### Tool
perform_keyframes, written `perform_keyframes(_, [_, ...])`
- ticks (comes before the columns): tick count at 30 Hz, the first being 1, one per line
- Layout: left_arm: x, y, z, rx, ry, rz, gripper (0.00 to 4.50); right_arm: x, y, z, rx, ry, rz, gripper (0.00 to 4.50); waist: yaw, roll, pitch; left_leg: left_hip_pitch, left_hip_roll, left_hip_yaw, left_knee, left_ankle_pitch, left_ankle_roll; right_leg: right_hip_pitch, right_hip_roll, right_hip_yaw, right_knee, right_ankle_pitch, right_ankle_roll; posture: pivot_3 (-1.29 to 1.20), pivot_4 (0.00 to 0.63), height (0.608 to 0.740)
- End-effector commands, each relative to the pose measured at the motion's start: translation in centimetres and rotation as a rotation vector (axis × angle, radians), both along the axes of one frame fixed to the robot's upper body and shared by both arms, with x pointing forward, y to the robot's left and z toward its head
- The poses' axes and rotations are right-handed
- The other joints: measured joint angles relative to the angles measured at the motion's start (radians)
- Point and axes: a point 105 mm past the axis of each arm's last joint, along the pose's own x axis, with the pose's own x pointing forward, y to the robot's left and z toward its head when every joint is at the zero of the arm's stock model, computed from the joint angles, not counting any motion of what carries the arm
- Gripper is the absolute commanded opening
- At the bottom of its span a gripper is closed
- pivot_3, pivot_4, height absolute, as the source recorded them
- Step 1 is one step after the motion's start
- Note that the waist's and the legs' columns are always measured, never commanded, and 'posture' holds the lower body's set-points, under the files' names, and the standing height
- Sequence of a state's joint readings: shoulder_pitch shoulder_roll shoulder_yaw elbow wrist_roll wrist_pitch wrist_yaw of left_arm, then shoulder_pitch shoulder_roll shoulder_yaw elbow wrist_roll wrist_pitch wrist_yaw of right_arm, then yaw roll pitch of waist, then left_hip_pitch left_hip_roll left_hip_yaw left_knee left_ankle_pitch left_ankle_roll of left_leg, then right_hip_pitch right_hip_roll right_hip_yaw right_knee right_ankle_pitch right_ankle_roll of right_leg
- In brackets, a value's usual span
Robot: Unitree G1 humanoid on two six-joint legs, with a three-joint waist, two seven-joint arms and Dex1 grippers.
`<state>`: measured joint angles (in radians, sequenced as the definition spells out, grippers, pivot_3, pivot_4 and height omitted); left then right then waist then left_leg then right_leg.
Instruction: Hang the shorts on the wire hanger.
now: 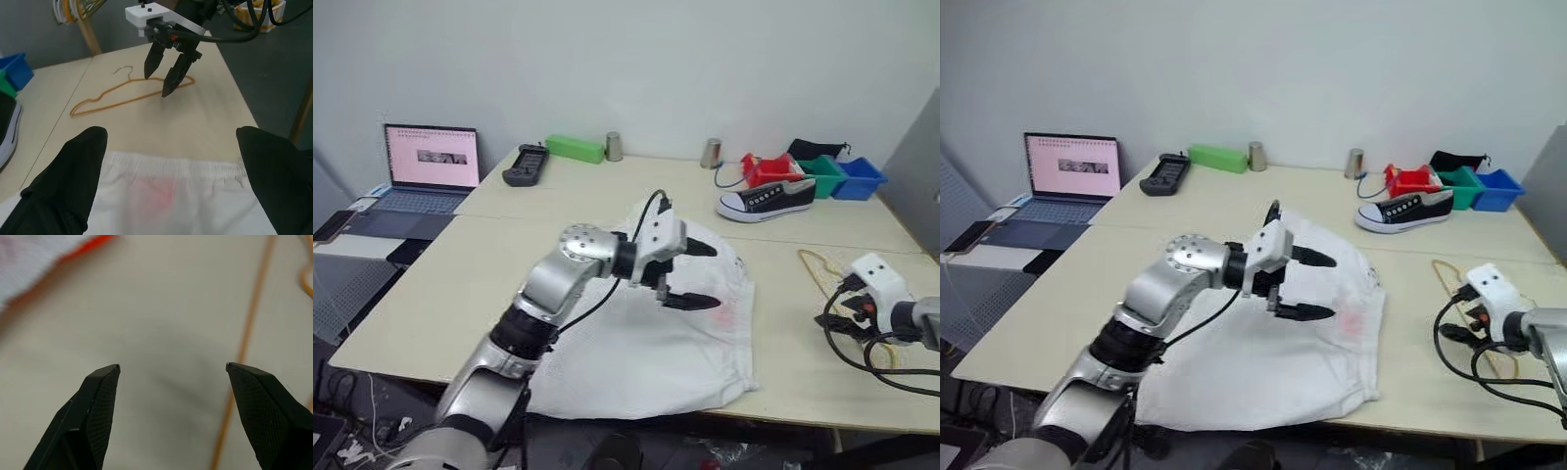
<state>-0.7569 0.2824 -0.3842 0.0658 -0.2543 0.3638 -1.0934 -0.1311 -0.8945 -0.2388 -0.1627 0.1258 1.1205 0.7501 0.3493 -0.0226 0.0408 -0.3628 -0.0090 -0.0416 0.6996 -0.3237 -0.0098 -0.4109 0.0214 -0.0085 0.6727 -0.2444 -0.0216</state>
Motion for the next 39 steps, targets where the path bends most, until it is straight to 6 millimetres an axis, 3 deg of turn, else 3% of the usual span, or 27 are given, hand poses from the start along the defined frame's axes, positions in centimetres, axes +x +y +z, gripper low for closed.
perform_keyframes(1, [-0.1,-3.5,0.7,-0.065,-0.058,-0.007,4.50,1.1,-3.1,0.0,-0.047,-0.075,-0.167,3.67,-0.023,0.001,-0.001,0.001,0.000,0.000,0.000,0.000,0.000,0.002,0.000,0.000,0.000,0.000,0.000,0.19,0.000,0.740])
perform_keyframes(4, [-0.5,-4.5,0.4,-0.084,-0.051,-0.012,4.50,1.8,-4.2,-1.2,-0.044,-0.071,-0.227,3.67,-0.069,0.002,-0.002,0.002,0.000,0.000,0.000,0.000,0.000,0.002,0.001,0.001,0.001,0.000,0.000,0.20,0.000,0.740])
perform_keyframes(8, [-0.8,-4.4,0.1,-0.093,-0.043,-0.005,4.50,2.3,-4.9,-1.9,-0.030,-0.075,-0.267,3.67,-0.132,0.005,-0.003,0.004,0.001,0.000,-0.002,0.000,0.000,0.002,0.000,0.002,0.003,-0.001,-0.002,0.22,0.000,0.740])
perform_keyframes(13, [-0.6,-3.3,-0.3,-0.091,-0.027,0.041,4.50,2.9,-3.6,-3.3,0.083,-0.039,-0.242,3.67,-0.180,0.006,-0.004,0.007,0.002,-0.003,-0.004,-0.003,0.005,0.002,0.000,0.002,0.007,-0.005,-0.008,0.25,0.000,0.740])
perform_keyframes(20, [0.2,-1.6,-0.3,-0.078,-0.023,0.105,4.50,4.1,-2.7,-2.8,0.108,-0.087,-0.198,3.67,-0.185,0.006,-0.004,0.010,0.002,-0.008,-0.005,-0.003,0.006,0.004,0.001,0.001,0.007,-0.005,-0.008,0.27,0.000,0.740])
perform_keyframes(26, [-0.3,-1.4,-0.8,-0.054,-0.007,0.095,4.50,4.3,-1.0,-3.4,0.164,-0.060,-0.134,3.67,-0.178,0.006,-0.004,0.011,0.002,-0.008,-0.005,-0.003,0.006,0.005,0.000,0.001,0.007,-0.005,-0.008,0.28,0.000,0.740])
perform_keyframes(30, [-0.2,-1.2,-0.8,-0.048,-0.010,0.100,4.50,4.5,-1.1,-3.5,0.175,-0.067,-0.161,3.67,-0.176,0.006,-0.004,0.013,0.002,-0.008,-0.005,-0.003,0.006,0.006,0.000,0.001,0.007,-0.005,-0.008,0.29,0.000,0.740])
perform_keyframes(39, [-0.3,-1.0,-0.5,-0.045,-0.016,0.106,4.50,4.7,-2.0,-0.8,0.104,-0.162,-0.197,3.67,-0.164,0.007,-0.004,0.014,0.002,-0.008,-0.005,-0.003,0.006,0.006,-0.001,0.002,0.007,-0.005,-0.008,0.29,0.000,0.740])
